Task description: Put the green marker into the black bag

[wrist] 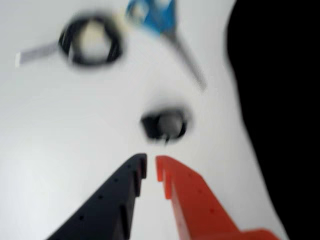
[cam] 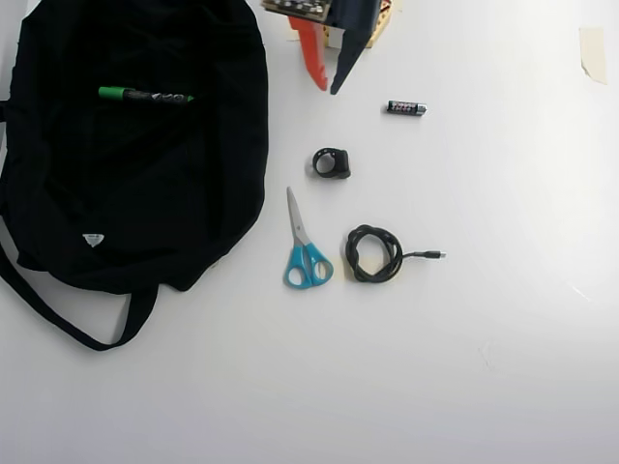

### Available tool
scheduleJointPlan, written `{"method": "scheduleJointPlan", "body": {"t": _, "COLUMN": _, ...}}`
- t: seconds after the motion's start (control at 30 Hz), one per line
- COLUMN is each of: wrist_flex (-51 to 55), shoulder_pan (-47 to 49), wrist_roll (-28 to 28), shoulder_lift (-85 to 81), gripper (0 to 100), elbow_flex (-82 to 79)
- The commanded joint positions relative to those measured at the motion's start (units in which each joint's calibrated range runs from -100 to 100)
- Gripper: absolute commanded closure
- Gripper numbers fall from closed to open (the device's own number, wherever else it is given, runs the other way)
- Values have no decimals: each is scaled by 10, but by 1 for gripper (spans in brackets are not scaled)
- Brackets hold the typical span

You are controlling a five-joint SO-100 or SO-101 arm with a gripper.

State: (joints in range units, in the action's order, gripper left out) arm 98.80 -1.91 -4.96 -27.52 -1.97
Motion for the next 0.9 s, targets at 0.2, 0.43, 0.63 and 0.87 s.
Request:
{"method": "scheduleJointPlan", "body": {"t": 0.2, "wrist_flex": -3, "shoulder_pan": 70, "wrist_roll": 2, "shoulder_lift": -180, "gripper": 98, "elbow_flex": -183}}
{"method": "scheduleJointPlan", "body": {"t": 0.43, "wrist_flex": -63, "shoulder_pan": 113, "wrist_roll": 2, "shoulder_lift": -286, "gripper": 98, "elbow_flex": -308}}
{"method": "scheduleJointPlan", "body": {"t": 0.63, "wrist_flex": -171, "shoulder_pan": 131, "wrist_roll": 2, "shoulder_lift": -421, "gripper": 98, "elbow_flex": -507}}
{"method": "scheduleJointPlan", "body": {"t": 0.87, "wrist_flex": -202, "shoulder_pan": 133, "wrist_roll": 2, "shoulder_lift": -576, "gripper": 98, "elbow_flex": -680}}
